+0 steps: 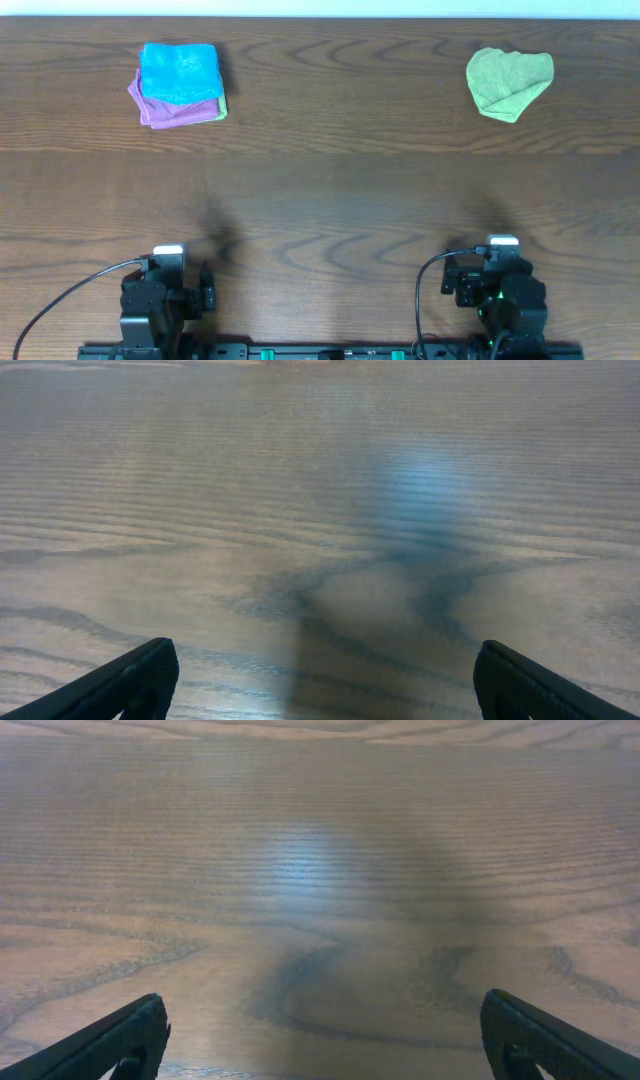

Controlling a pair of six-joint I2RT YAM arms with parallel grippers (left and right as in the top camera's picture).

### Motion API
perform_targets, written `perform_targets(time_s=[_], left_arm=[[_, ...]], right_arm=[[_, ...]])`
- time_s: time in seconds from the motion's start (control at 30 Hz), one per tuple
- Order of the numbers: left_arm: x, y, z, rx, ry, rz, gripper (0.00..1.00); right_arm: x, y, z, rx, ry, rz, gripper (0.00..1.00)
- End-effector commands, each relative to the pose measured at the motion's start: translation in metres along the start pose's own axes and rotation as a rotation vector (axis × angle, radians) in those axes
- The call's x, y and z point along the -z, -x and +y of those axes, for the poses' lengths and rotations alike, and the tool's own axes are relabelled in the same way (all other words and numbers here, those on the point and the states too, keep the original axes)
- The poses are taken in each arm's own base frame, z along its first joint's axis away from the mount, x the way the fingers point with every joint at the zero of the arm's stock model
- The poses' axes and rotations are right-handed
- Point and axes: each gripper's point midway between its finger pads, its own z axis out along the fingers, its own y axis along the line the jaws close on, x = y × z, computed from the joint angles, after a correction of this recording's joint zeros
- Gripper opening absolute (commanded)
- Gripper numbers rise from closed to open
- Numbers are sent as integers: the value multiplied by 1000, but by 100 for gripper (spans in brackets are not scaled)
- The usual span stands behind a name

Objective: Fold the cloth

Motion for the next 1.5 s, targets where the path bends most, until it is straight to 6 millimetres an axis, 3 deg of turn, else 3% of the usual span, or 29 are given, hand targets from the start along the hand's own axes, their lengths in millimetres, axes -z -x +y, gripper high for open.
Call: perform_targets(time_s=[0.0, 0.2, 0.3, 0.4, 0.47, 0.6, 0.87, 1.0, 1.17, 1.47], left_arm=[[0, -6, 3, -27, 21, 19, 95], [0, -6, 4, -27, 21, 19, 95], [0, -6, 3, -27, 21, 19, 95], [0, -6, 4, -27, 21, 19, 96], [0, -6, 4, -27, 21, 19, 95], [0, -6, 4, -27, 21, 19, 95], [0, -6, 4, -27, 21, 19, 95], [0, -6, 4, -27, 21, 19, 95], [0, -6, 3, -27, 21, 19, 95], [0, -6, 4, -27, 21, 19, 95]], right_arm=[[-2, 2, -2, -16, -8, -11, 99], [7, 34, -17, -147, -67, 39, 99], [14, 66, -27, -180, -103, 79, 99], [14, 112, -39, -202, -130, 97, 99], [10, 144, -44, -205, -135, 103, 99], [-3, 191, -49, -206, -135, 127, 99], [-53, 258, -82, -267, -181, 201, 99], [-85, 267, -109, -307, -212, 247, 99], [-124, 261, -134, -360, -200, 298, 99], [-199, 236, -150, -385, -172, 314, 99]])
